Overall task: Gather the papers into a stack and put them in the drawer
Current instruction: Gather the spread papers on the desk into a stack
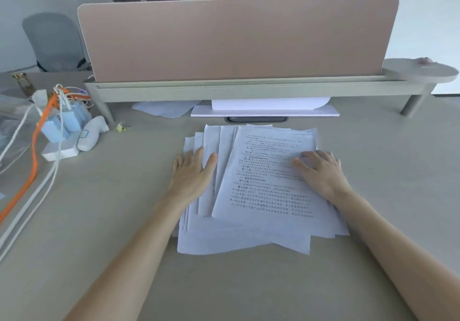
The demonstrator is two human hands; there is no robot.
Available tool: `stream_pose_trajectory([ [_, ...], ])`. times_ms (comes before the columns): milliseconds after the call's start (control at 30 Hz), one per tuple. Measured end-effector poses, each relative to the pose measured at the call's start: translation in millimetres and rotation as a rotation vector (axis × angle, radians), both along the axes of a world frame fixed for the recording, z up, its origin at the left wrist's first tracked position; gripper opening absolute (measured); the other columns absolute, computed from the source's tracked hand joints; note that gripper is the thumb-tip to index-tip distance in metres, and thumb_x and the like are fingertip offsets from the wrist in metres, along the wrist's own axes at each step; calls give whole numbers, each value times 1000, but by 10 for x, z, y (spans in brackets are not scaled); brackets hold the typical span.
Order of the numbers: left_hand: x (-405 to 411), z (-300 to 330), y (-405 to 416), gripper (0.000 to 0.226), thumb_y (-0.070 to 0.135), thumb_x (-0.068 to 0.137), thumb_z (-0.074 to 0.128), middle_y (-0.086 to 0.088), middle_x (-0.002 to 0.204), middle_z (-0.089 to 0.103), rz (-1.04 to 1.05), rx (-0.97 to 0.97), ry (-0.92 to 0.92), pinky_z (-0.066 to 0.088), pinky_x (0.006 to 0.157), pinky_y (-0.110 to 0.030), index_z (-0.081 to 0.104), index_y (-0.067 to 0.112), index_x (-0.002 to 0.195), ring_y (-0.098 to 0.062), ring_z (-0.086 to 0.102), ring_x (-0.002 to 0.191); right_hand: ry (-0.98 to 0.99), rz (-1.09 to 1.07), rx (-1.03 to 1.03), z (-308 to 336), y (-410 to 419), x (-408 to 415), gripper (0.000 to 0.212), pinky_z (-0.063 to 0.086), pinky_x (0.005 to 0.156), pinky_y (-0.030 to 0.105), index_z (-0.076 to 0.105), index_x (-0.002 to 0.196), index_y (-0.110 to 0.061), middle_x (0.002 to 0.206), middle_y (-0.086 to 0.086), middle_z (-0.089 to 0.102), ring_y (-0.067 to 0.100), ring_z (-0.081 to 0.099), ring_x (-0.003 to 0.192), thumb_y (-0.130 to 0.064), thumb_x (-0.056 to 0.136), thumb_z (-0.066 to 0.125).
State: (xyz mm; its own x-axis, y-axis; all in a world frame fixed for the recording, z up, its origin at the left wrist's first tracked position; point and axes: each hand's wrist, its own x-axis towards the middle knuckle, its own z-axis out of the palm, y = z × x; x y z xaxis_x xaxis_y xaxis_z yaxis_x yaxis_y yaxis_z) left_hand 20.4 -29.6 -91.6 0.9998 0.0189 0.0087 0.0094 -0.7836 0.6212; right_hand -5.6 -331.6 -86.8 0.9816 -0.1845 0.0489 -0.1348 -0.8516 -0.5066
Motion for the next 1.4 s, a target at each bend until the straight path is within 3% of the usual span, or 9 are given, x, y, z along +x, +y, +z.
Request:
stream_pose_trajectory([
  [167,-26,104,-80,74,69,92,23,4,165,18,-21,-29,44,11,122,-50,17,31,156,-24,-1,154,-60,49,73,39,41,123,45,21,118,41,58,138,-16,146,9,55,26,36,144,-39,101,49],
  [300,-19,219,-162,78,74,87,28,13,165,18,-55,-279,72,16,122,-50,19,36,155,-12,11,153,-67,41,70,34,152,134,45,18,120,46,52,142,-23,148,6,54,29,34,145,-40,100,48],
  [533,23,301,-152,50,59,88,51,14,136,58,163,-828,81,35,110,-36,56,38,133,-12,51,130,-110,-91,222,120,235,-11,62,32,103,46,51,141,-26,113,1,67,36,47,122,-52,86,40],
  [700,42,382,-91,50,20,92,53,1,139,56,312,-654,53,41,100,-32,49,17,142,-18,54,124,-158,-119,7,38,247,-111,38,42,88,42,58,132,-11,117,15,65,40,56,110,-24,98,50],
  [867,87,379,-159,23,3,88,54,10,93,64,276,-767,91,43,78,-30,60,20,103,-15,58,86,-221,-53,33,-9,368,-70,37,43,76,34,60,133,-10,121,11,69,35,64,108,-14,98,50],
  [1000,88,427,-57,9,1,87,64,1,84,65,313,-874,152,47,69,-27,63,10,85,-17,60,79,-206,-64,151,19,391,-94,37,44,81,32,61,132,-12,113,9,70,30,64,104,-16,96,57],
  [1100,37,464,-10,20,7,85,71,-12,102,76,220,-888,274,56,89,-41,71,3,105,-28,71,96,-201,-51,180,27,409,-116,37,46,89,35,61,131,-13,112,7,69,30,61,107,-15,94,59],
  [1200,-70,520,-69,24,15,87,71,-6,110,74,97,-771,297,55,88,-36,68,12,110,-20,70,96,-185,-43,174,40,429,-134,38,48,90,38,59,132,-16,115,6,67,31,61,108,-16,94,57],
  [1400,-221,708,-124,68,10,95,60,14,126,55,-129,-660,220,42,88,-27,29,36,150,-10,56,110,-200,-25,228,75,455,-187,38,50,84,37,57,131,-16,114,5,69,29,63,102,-12,93,53],
])
